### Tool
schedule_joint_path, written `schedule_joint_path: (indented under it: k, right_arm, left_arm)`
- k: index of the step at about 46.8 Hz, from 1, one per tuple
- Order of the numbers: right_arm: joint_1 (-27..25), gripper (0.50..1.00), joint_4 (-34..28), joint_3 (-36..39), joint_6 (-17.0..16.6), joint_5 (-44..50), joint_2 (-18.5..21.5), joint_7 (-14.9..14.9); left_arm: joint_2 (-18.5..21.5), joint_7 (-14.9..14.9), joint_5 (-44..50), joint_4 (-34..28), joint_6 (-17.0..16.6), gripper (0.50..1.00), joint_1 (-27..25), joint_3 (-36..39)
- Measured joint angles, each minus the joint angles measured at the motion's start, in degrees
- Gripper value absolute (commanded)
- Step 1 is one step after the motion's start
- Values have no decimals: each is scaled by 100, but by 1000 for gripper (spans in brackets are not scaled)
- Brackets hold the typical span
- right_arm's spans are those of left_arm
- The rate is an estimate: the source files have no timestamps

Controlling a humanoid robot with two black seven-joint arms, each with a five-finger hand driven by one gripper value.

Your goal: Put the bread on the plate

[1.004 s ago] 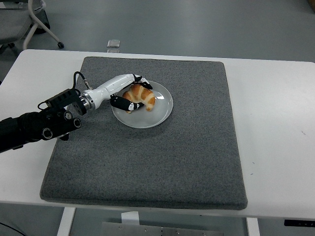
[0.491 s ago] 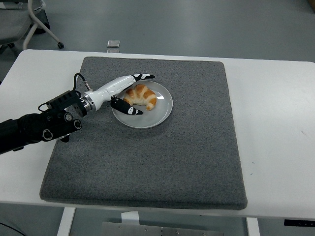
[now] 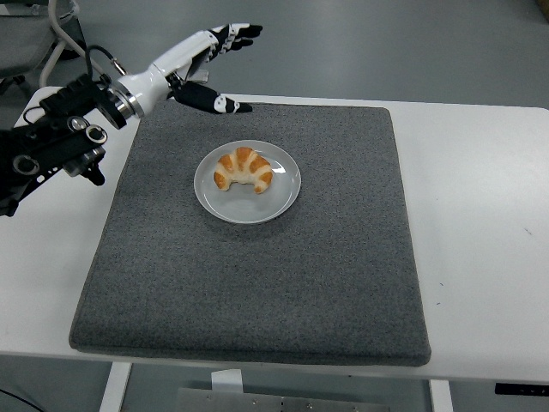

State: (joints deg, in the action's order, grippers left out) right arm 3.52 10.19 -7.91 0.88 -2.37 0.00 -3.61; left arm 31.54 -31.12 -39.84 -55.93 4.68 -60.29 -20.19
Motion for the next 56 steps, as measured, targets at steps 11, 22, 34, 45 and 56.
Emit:
schedule_joint_path:
  k: [11,22,34,45,56]
  right_arm:
    - [0,930,0,0,-9,0,0,0]
    - [0,930,0,-2,-8,1,0,0]
    - [0,930,0,-9,-8,10,0,0]
    - [0,930,0,-8,-9,10,0,1]
    - [0,930,0,-8,-10,10,0,1]
  left_arm:
    - [365,5,1545,219,1308,990,-181,-382]
    - [320,14,2944,1324,2284,990,-96,-471]
    - [92,323,3743,2321,3020,990,93,-428]
    - [-154,888,4237,2455,3033,992,442,-449]
    - [-269,1292,4614,2441,3033,990,620,-458]
